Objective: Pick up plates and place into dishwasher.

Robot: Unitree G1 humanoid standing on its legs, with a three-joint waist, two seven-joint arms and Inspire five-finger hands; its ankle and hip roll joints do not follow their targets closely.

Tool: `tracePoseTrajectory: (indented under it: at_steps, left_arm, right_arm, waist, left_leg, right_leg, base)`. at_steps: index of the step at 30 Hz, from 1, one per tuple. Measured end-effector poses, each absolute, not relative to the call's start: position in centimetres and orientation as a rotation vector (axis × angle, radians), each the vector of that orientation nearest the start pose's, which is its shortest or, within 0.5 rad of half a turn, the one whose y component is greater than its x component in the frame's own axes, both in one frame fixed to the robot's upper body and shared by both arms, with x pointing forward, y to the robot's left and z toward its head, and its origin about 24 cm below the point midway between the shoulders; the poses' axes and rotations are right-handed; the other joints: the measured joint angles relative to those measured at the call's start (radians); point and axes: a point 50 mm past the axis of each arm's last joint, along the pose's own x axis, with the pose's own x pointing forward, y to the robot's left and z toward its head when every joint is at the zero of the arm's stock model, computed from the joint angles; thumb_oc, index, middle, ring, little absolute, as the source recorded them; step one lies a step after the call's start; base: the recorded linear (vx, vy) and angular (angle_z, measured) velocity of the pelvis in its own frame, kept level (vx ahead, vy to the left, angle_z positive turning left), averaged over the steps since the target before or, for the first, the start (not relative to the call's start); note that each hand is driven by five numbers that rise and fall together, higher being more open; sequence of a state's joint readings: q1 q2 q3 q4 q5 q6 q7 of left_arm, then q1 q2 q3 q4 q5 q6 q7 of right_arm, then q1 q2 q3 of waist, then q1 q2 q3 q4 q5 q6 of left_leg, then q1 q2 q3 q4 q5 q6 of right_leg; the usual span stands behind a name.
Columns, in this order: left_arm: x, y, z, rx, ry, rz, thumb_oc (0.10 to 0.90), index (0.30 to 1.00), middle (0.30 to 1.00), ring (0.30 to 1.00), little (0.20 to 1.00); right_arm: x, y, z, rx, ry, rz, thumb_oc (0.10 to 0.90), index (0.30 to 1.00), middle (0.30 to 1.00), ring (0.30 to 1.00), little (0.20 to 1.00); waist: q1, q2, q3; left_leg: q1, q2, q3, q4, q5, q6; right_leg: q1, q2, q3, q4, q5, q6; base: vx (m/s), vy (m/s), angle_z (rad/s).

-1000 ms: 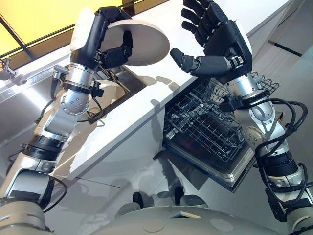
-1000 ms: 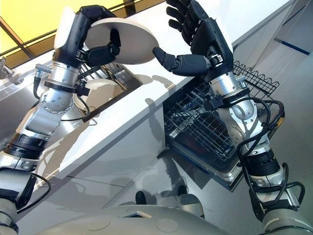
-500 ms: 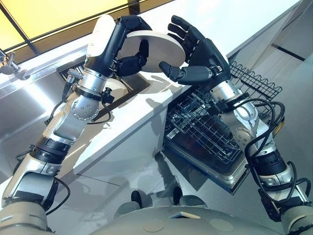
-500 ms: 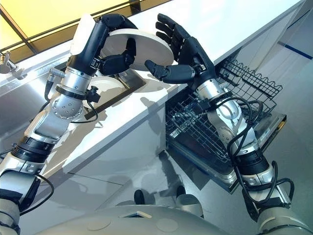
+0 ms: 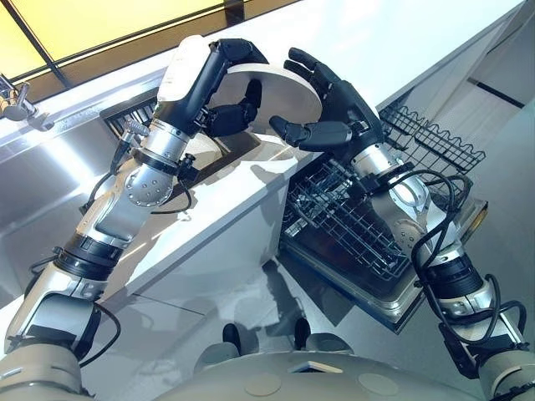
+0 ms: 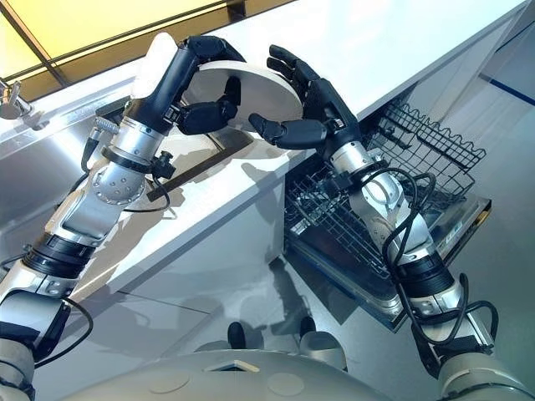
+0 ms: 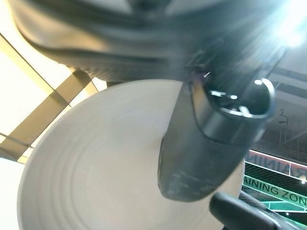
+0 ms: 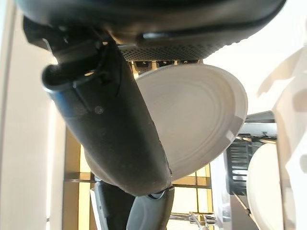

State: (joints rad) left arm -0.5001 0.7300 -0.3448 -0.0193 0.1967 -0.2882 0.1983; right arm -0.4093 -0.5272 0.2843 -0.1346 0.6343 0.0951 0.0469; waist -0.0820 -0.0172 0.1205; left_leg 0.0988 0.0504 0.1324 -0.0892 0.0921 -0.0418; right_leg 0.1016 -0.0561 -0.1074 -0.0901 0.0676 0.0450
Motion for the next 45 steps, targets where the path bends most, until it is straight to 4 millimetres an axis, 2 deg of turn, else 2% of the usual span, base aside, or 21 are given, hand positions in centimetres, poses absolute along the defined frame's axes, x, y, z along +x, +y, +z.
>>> tracePoseTrajectory:
  at_steps: [3,4,5,6,7,8,14,27,28,29,30,35,39,42,45]
  left_arm:
    - [29.8,15.5,19.4,0.878,-0.769,-0.245,0.1,0.3,0.3,0.3,0.2]
    - [29.8,15.5,19.4,0.88,-0.767,-0.251,0.1,0.3,0.3,0.3,0.2]
    - [29.8,15.4,19.4,0.879,-0.765,-0.256,0.1,0.3,0.3,0.3,0.2]
    - [29.8,15.3,19.3,0.875,-0.764,-0.259,0.1,0.3,0.3,0.3,0.2]
    - [29.8,15.3,19.3,0.874,-0.763,-0.262,0.1,0.3,0.3,0.3,0.2]
    - [29.8,15.2,19.3,0.875,-0.762,-0.265,0.1,0.3,0.3,0.3,0.2]
    - [29.6,14.6,19.0,0.874,-0.758,-0.313,0.1,0.3,0.3,0.3,0.2]
    - [29.6,14.5,18.8,0.849,-0.739,-0.326,0.1,0.3,0.3,0.3,0.2]
    - [29.6,14.5,18.8,0.848,-0.738,-0.326,0.136,0.331,0.331,0.331,0.236]
    - [29.7,14.6,18.8,0.847,-0.737,-0.326,0.355,0.519,0.519,0.519,0.455]
    - [29.7,14.6,18.8,0.838,-0.732,-0.326,0.8,0.9,0.9,0.9,0.9]
    - [29.9,14.5,17.9,0.673,-0.635,-0.338,0.8,0.9,0.9,0.9,0.9]
    - [30.2,14.2,17.4,0.551,-0.557,-0.327,0.8,0.9,0.9,0.9,0.9]
    - [30.7,15.1,17.4,0.519,-0.492,-0.285,0.8,0.9,0.9,0.9,0.9]
    - [31.0,16.2,17.9,0.503,-0.473,-0.233,0.8,0.9,0.9,0.9,0.9]
  right_arm:
    - [30.1,-13.6,15.7,0.016,-0.222,0.484,0.8,0.9,0.9,0.9,0.9]
    - [30.1,-13.6,15.6,0.011,-0.219,0.482,0.66,0.78,0.78,0.78,0.76]
    - [30.1,-13.6,15.6,0.01,-0.217,0.481,0.418,0.573,0.573,0.573,0.518]
    - [30.2,-13.6,15.5,0.01,-0.216,0.48,0.259,0.436,0.436,0.436,0.359]
    - [30.2,-13.7,15.5,0.01,-0.215,0.479,0.141,0.335,0.335,0.335,0.241]
    - [30.2,-13.7,15.5,0.01,-0.213,0.478,0.1,0.3,0.3,0.3,0.2]
    - [30.3,-13.8,15.3,-0.009,-0.207,0.465,0.1,0.3,0.3,0.3,0.2]
    - [30.3,-14.0,15.2,-0.028,-0.205,0.456,0.1,0.3,0.3,0.3,0.2]
    - [30.3,-14.0,15.2,-0.028,-0.205,0.456,0.1,0.3,0.3,0.3,0.2]
    - [30.3,-14.0,15.2,-0.028,-0.205,0.456,0.1,0.3,0.3,0.3,0.2]
    - [30.3,-14.0,15.2,-0.029,-0.205,0.456,0.1,0.3,0.3,0.3,0.2]
    - [30.5,-14.2,15.0,-0.057,-0.203,0.427,0.1,0.3,0.3,0.3,0.2]
    - [30.8,-14.7,15.0,-0.12,-0.226,0.319,0.1,0.3,0.3,0.3,0.2]
    - [31.2,-15.6,16.1,-0.22,-0.324,0.187,0.1,0.3,0.3,0.3,0.2]
    - [31.4,-17.2,17.6,-0.234,-0.41,0.064,0.1,0.3,0.3,0.3,0.2]
  waist:
    - [0.0,0.0,0.0]
    - [-0.001,0.0,0.0]
    - [-0.001,0.0,0.0]
    - [-0.001,0.0,0.0]
    - [-0.001,0.0,0.0]
    - [-0.001,0.0,0.0]
    - [0.001,0.0,0.0]
    - [0.0,0.0,0.0]
    - [0.0,0.0,0.0]
    - [0.002,0.0,0.0]
    - [0.003,0.0,0.0]
    - [0.009,-0.001,0.001]
    - [0.012,-0.003,0.002]
    - [0.011,-0.002,0.002]
    - [0.012,-0.001,0.003]
  left_leg:
    - [0.0,0.0,-0.001,0.0,0.0,0.0]
    - [0.0,0.0,-0.001,0.0,0.0,0.0]
    - [0.0,0.0,-0.001,0.0,0.0,0.0]
    - [0.0,0.0,-0.001,0.0,0.0,0.0]
    - [0.0,0.0,-0.001,0.0,0.0,0.0]
    - [0.0,0.0,-0.001,0.0,0.0,0.0]
    - [0.0,0.0,-0.002,0.0,0.0,0.0]
    - [-0.001,0.0,-0.002,0.0,0.0,0.0]
    - [-0.001,0.0,-0.002,0.0,0.0,0.0]
    - [-0.001,0.0,-0.002,0.0,0.0,0.0]
    - [-0.001,0.0,-0.002,0.0,0.0,0.0]
    - [-0.001,0.0,-0.003,0.0,0.0,0.0]
    - [-0.005,-0.001,-0.01,0.0,0.001,0.0]
    - [-0.005,-0.001,-0.011,0.0,0.001,0.0]
    - [-0.006,-0.001,-0.014,0.0,0.001,0.0]
  right_leg:
    - [0.0,0.0,-0.002,0.0,0.0,0.0]
    - [0.0,0.0,-0.003,0.0,0.0,0.0]
    - [0.0,0.0,-0.004,0.0,0.0,0.001]
    - [0.0,0.0,-0.005,0.0,-0.001,0.001]
    - [0.0,0.0,-0.005,0.0,-0.001,0.001]
    - [0.0,0.0,-0.005,0.0,-0.001,0.001]
    - [0.001,0.0,-0.006,0.0,-0.001,0.001]
    - [-0.001,0.0,-0.006,0.0,-0.001,0.002]
    - [-0.001,0.0,-0.006,0.0,-0.001,0.002]
    - [-0.001,0.0,-0.006,0.0,-0.001,0.002]
    - [-0.001,0.0,-0.006,0.0,-0.001,0.002]
    - [0.0,0.0,-0.006,0.0,-0.001,0.002]
    - [-0.001,0.0,-0.011,0.0,-0.002,0.002]
    - [-0.001,0.0,-0.011,0.0,-0.003,0.003]
    - [0.0,0.0,-0.013,0.0,-0.004,0.004]
  base:
    - [0.0,0.0,0.0]
    - [0.0,0.0,0.0]
    - [0.0,0.0,0.0]
    - [0.0,0.0,0.0]
    - [0.0,0.0,0.0]
    - [0.0,0.0,0.0]
    - [0.0,0.0,0.0]
    - [0.0,0.0,0.0]
    - [0.0,0.0,0.0]
    - [0.0,0.0,0.0]
    - [0.0,0.0,0.0]
    - [0.0,0.0,0.0]
    - [0.0,-0.002,0.04]
    - [0.0,0.0,0.01]
    - [0.0,0.0,0.01]
